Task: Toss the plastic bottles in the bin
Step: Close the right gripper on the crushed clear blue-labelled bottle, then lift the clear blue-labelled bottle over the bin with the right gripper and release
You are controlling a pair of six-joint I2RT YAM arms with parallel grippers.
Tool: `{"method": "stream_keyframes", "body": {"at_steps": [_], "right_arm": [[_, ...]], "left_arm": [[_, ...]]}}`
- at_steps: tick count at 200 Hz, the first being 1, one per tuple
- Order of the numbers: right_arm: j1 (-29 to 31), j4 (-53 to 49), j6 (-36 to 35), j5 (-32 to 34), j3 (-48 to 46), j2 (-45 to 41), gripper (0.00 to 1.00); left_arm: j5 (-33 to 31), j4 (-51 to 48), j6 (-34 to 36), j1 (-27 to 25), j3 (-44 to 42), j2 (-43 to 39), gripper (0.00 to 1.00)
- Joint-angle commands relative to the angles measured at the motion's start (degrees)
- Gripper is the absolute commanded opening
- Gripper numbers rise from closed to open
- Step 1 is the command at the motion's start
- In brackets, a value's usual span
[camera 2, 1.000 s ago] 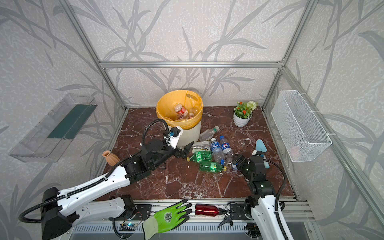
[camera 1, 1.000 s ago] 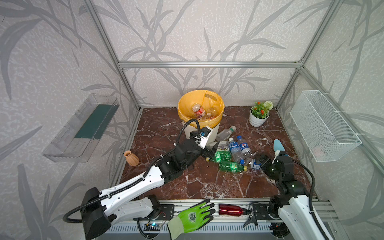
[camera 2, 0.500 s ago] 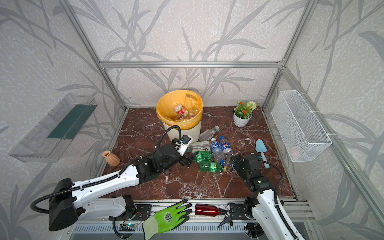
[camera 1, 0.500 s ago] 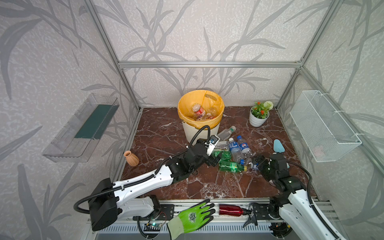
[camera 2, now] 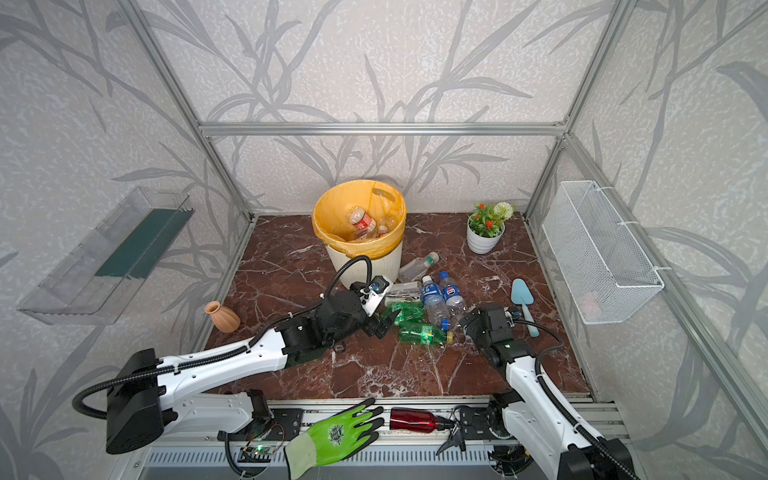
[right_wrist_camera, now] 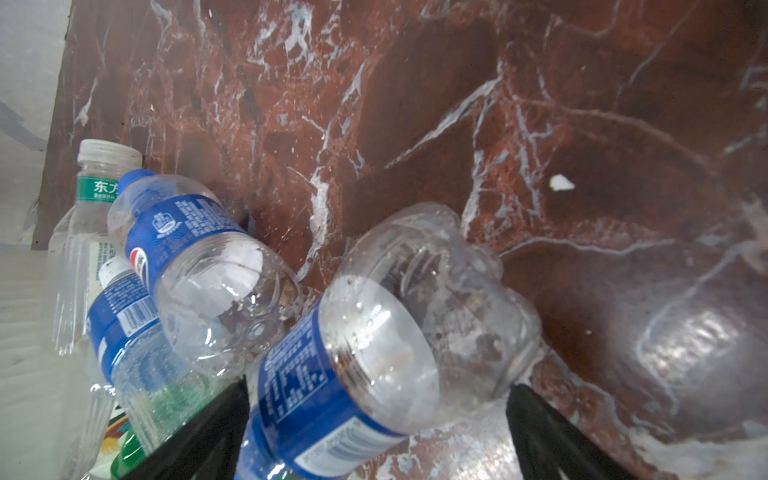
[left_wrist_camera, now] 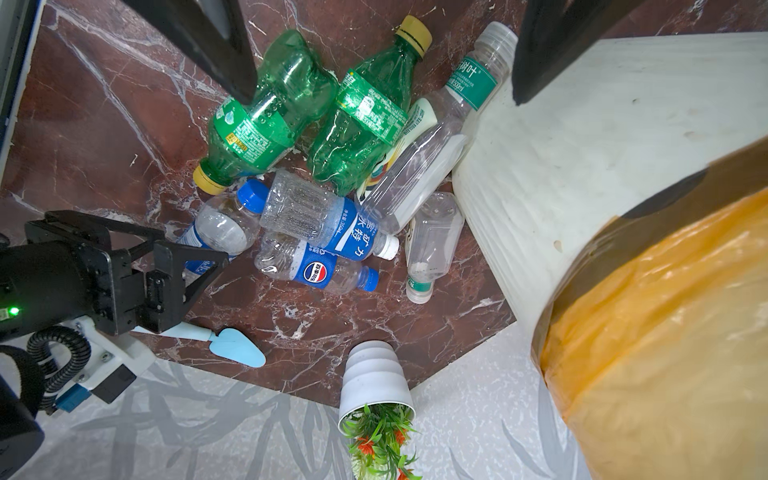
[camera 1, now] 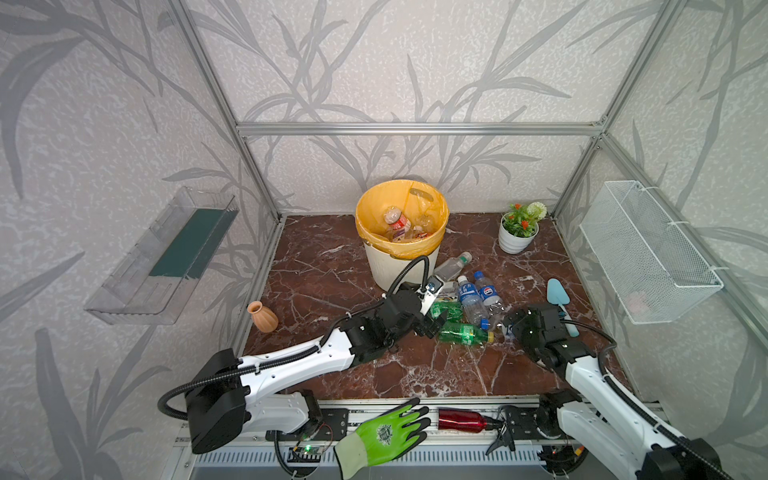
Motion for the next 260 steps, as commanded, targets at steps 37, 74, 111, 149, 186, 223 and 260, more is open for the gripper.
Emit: {"method": "stream_keyframes", "body": {"at_steps": [37, 74, 111, 149, 186, 223, 260], "right_arm": [[0.3, 3.6, 0.2, 5.1, -0.9, 2.5, 0.87], [0.2, 4.8, 2.0, 3.1, -0.2, 5.6, 0.87], [0.2, 5.8, 4.5, 4.0, -0.4, 7.7, 0.87], [0.2, 6.8, 6.6, 6.3, -1.1, 9.0, 0.81], [0.2, 7.6, 7.2, 8.5, -1.2, 9.9, 0.74], [0.1, 9.5, 5.9, 9.5, -1.2, 8.8, 0.62], [0.1, 11.6, 1.7, 9.7, -1.0, 3.8, 0.56]], "left_arm": [[-1.3, -0.2, 1.4, -0.3, -0.4, 0.5, 0.96], [-2.0, -0.3, 1.4, -0.3, -0.2, 0.7, 0.95], [-3.1, 0.2, 1.4, -0.2, -0.7, 0.7, 0.95], [-3.8, 0.2, 1.6, -0.2, -0.7, 0.6, 0.95], [-4.4, 0.0, 1.7, -0.3, -0.9, 0.8, 0.95], [-3.7, -0.3, 1.5, -0.2, -0.6, 1.6, 0.95], [0.5, -1.6, 1.6, -0.3, -0.3, 3.6, 0.94]]}}
